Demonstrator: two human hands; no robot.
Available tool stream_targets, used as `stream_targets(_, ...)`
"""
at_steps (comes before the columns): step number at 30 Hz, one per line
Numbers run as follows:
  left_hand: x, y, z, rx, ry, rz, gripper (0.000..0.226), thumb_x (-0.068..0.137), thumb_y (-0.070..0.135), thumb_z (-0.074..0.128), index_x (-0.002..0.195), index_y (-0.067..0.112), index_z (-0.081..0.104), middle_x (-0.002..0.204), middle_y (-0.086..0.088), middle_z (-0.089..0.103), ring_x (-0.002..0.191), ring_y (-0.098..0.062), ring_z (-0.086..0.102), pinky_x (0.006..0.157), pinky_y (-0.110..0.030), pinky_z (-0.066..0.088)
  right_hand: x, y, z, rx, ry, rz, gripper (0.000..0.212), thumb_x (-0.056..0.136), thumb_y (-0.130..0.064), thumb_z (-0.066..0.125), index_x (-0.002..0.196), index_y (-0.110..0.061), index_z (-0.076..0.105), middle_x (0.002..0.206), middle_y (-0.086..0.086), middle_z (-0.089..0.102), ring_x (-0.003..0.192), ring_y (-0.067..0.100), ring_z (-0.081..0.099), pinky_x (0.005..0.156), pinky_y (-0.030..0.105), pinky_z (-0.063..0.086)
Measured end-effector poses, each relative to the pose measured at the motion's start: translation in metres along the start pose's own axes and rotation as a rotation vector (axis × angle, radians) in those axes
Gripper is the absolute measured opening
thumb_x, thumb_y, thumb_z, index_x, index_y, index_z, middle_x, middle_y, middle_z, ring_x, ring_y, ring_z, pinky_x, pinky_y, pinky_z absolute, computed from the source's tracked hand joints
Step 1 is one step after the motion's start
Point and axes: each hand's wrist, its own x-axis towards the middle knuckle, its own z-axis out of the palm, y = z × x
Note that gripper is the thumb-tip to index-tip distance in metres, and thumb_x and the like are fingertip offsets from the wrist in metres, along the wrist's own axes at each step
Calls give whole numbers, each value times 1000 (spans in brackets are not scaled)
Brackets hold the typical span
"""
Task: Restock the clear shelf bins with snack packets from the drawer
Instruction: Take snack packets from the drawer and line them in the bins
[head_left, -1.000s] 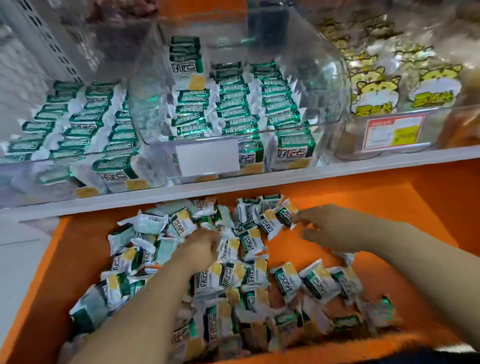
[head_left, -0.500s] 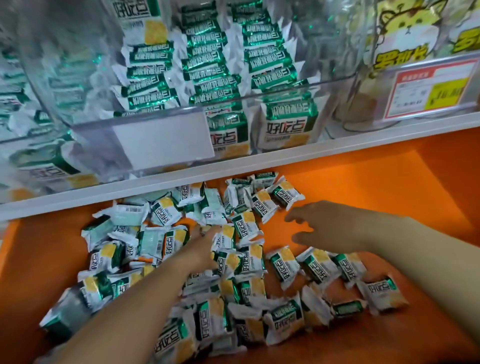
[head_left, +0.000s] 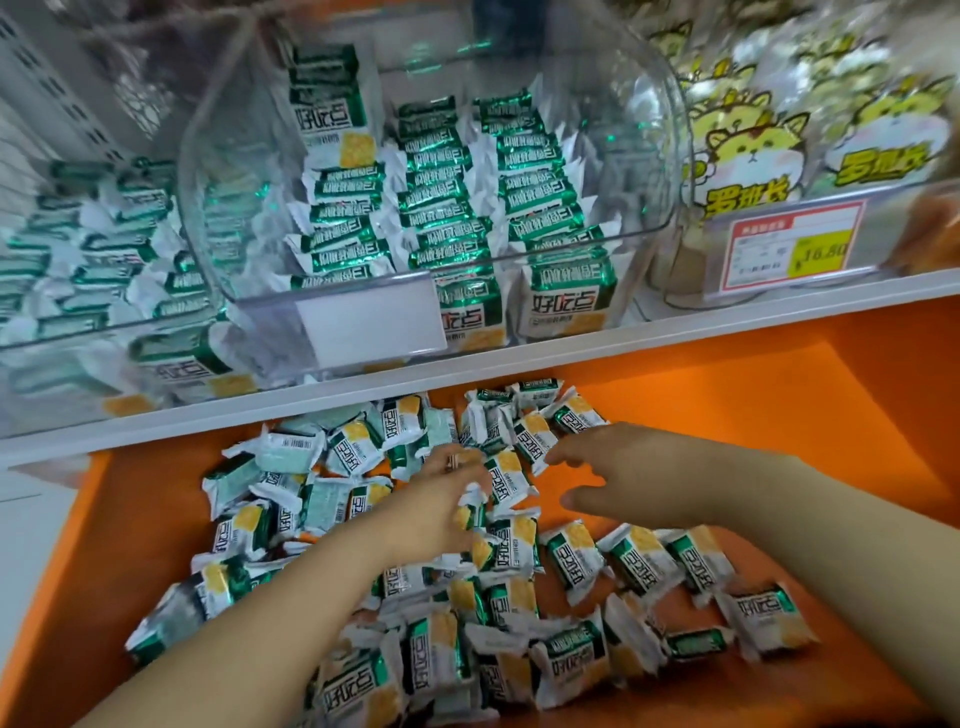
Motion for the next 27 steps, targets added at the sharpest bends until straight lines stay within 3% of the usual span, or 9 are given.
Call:
stream_targets(2,-14,23,-11,-93,120,63,43,83,20,71,106,43,42,150,11,6,92,2,53,64,-3,35,-14,-14,-10,28,-16,54,40,94,-42,53,128,-21,50,127,0,55,111,20,54,92,32,46)
stream_targets(4,-27,45,-20,-200,248,102,43,82,22,72,102,46,42,150,13,7,129,-7,34,78,-1,31,-29,-25,-14,98,10,102,48,89,-48,58,128,-19,48,124,1,56,106,18,56,92,36,49)
stream_targets(5,-34,56,-24,-244,292,109,42,82,23,72,103,44,43,148,12,11,131,-6,27,79,2,27,-36,-31,-15,160,20,117,54,86,-51,61,127,-19,47,121,1,57,102,17,58,88,36,52)
stream_targets(14,-77,113,-29,-469,416,143,42,83,22,71,104,46,45,129,8,40,94,-2,51,69,-5,41,-75,-51,-27,507,228,0,73,76,-44,75,135,-28,34,116,-6,58,92,10,62,85,33,54)
stream_targets(17,-88,124,-28,-554,442,167,39,82,24,73,105,45,50,133,8,42,110,-11,53,88,-25,46,-84,-49,-28,534,259,-51,72,76,-37,76,134,-35,32,111,-9,57,85,9,64,81,35,56)
stream_targets(20,-98,135,-31,-594,435,206,26,83,34,71,97,50,57,142,26,30,134,0,30,112,-40,32,-92,-45,-30,509,322,-119,71,77,-33,77,132,-39,32,112,-9,58,78,1,62,71,23,54)
stream_targets(23,-105,149,-36,-698,566,214,14,78,53,57,84,44,66,130,43,37,132,8,31,114,-43,30,-101,-42,-40,562,347,-165,59,78,-29,76,117,-47,36,102,-12,59,74,-2,62,64,15,50)
stream_targets(25,-104,156,-36,-759,693,232,20,88,46,49,82,42,67,126,39,48,126,8,42,111,-41,34,-107,-39,-47,575,356,-172,55,79,-27,75,114,-46,36,103,-10,58,78,3,62,68,20,51)
stream_targets(27,-105,160,-35,-756,800,240,24,98,29,45,101,43,63,123,35,53,122,4,47,107,-33,37,-114,-38,-55,572,385,-161,53,83,-25,71,112,-47,33,101,-13,53,83,10,62,69,27,52)
